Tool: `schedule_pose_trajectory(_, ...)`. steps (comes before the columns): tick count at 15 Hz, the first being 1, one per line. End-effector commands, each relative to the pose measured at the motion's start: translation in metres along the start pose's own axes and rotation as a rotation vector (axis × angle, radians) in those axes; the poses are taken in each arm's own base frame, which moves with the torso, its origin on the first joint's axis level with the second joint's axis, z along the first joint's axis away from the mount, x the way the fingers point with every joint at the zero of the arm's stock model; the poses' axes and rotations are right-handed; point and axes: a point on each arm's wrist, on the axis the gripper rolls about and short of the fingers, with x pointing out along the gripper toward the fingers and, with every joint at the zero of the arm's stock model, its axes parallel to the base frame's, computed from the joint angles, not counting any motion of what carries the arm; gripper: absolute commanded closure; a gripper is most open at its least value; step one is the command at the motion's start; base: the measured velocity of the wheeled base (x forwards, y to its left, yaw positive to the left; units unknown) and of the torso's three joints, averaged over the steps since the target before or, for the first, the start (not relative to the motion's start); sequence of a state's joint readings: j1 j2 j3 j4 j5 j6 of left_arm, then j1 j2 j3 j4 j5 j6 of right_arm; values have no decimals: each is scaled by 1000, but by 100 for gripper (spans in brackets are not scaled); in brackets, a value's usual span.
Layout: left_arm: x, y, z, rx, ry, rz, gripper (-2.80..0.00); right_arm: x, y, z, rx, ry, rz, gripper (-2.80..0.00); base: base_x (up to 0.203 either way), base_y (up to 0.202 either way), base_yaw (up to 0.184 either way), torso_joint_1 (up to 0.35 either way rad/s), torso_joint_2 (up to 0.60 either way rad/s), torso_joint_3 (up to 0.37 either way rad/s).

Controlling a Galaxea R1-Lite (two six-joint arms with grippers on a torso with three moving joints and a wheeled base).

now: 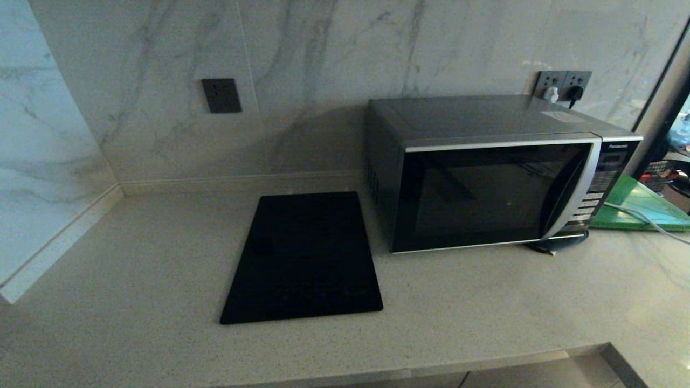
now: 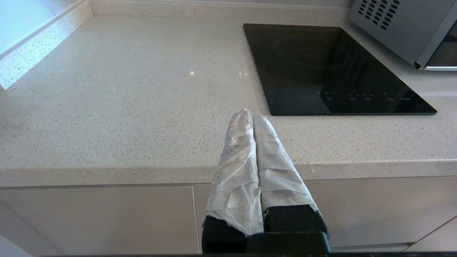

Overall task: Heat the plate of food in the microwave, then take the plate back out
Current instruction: Open the microwave oven

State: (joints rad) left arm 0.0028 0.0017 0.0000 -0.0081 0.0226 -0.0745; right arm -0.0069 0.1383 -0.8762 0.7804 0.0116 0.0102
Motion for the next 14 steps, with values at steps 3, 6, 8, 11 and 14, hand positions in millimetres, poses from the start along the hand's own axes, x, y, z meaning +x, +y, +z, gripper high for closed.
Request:
schedule_pose_trajectory(3, 0, 0, 0, -1, -1, 1, 0, -23, 0, -36, 20, 24, 22, 0, 0, 0, 0, 0, 0, 0)
schedule_pose_trajectory(6, 0, 0, 0, -1, -1, 1, 0, -17, 0, -42, 59, 58, 19, 0, 0, 0, 0, 0, 0, 0)
schedule_pose_trajectory(8, 0, 0, 0, -1, -1, 1, 0, 2, -1, -51, 59, 78, 4, 0, 0, 0, 0, 0, 0, 0)
schedule_pose_trajectory(11, 0, 0, 0, -1, -1, 1, 0, 41, -3, -71, 36, 57, -60, 0, 0, 0, 0, 0, 0, 0)
schedule_pose_trajectory(14, 0, 0, 0, -1, -1, 1, 0, 69, -4, -96, 20, 58, -86, 0, 0, 0, 0, 0, 0, 0)
